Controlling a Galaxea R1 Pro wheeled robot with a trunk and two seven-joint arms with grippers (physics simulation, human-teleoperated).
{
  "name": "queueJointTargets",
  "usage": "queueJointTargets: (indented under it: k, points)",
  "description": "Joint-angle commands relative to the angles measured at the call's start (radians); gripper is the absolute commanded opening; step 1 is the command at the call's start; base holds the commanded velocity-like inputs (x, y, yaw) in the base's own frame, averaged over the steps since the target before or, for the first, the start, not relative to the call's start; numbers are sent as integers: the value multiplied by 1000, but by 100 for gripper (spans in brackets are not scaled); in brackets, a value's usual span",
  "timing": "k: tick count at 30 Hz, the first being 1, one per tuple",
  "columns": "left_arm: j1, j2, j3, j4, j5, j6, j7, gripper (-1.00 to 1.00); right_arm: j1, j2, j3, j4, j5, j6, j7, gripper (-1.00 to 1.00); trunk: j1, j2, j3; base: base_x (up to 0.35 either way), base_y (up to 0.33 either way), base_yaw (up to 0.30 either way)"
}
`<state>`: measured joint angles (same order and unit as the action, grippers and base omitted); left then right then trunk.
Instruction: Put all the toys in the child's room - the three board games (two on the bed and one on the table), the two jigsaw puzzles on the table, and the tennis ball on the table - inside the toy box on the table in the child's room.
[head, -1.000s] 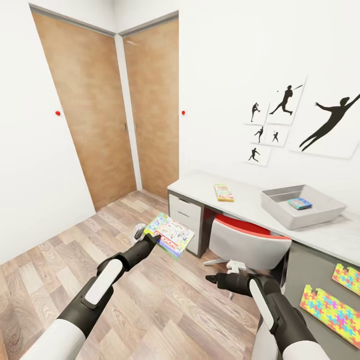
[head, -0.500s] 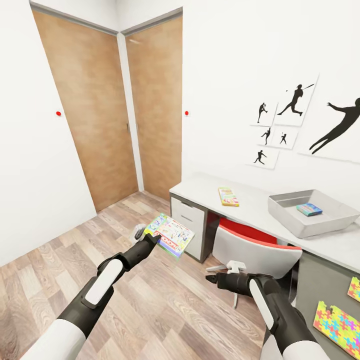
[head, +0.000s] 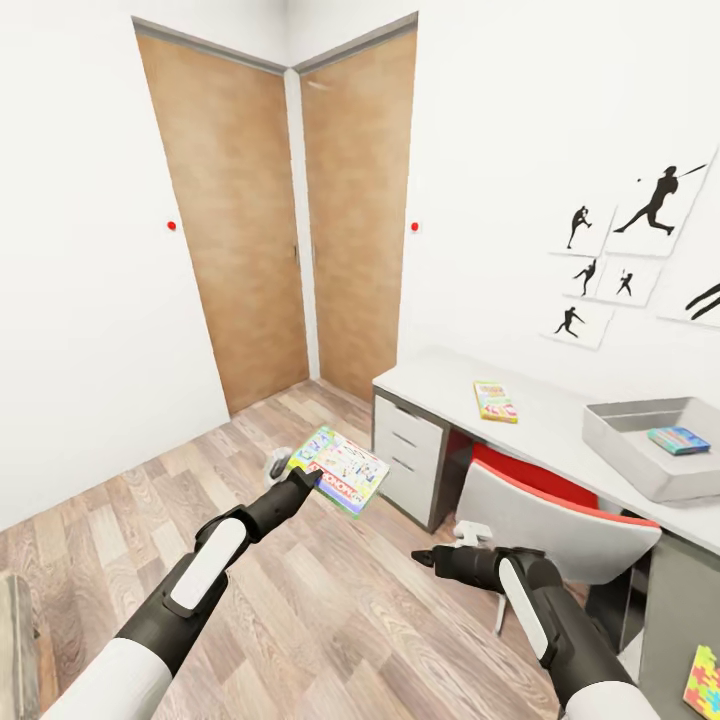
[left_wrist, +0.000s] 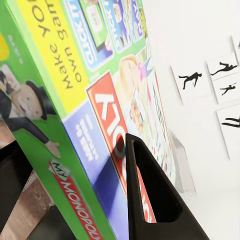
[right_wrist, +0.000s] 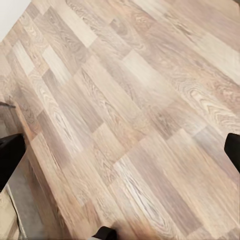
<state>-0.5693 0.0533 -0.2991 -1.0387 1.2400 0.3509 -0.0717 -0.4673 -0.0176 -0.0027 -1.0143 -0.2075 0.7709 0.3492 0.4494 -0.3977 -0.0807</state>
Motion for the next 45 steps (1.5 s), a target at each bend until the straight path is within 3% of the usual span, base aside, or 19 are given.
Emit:
queueJointTargets:
  k: [1, 16, 45]
  points:
    - [-1, 1, -2, 0, 7, 2, -1, -100, -1, 0, 0, -1, -3, 5, 1, 100, 1, -2, -2, 3, 0, 275]
    - [-1, 0, -2, 0, 7, 2, -2, -100, -1, -1, -1, -1, -3, 6, 2, 100, 1, -2, -2, 1, 0, 212]
    - [-1, 2, -2, 0, 7, 3, -6, -100, -1, -1, -1, -2, -3, 7, 2, 100, 1, -2, -2, 51, 0, 17]
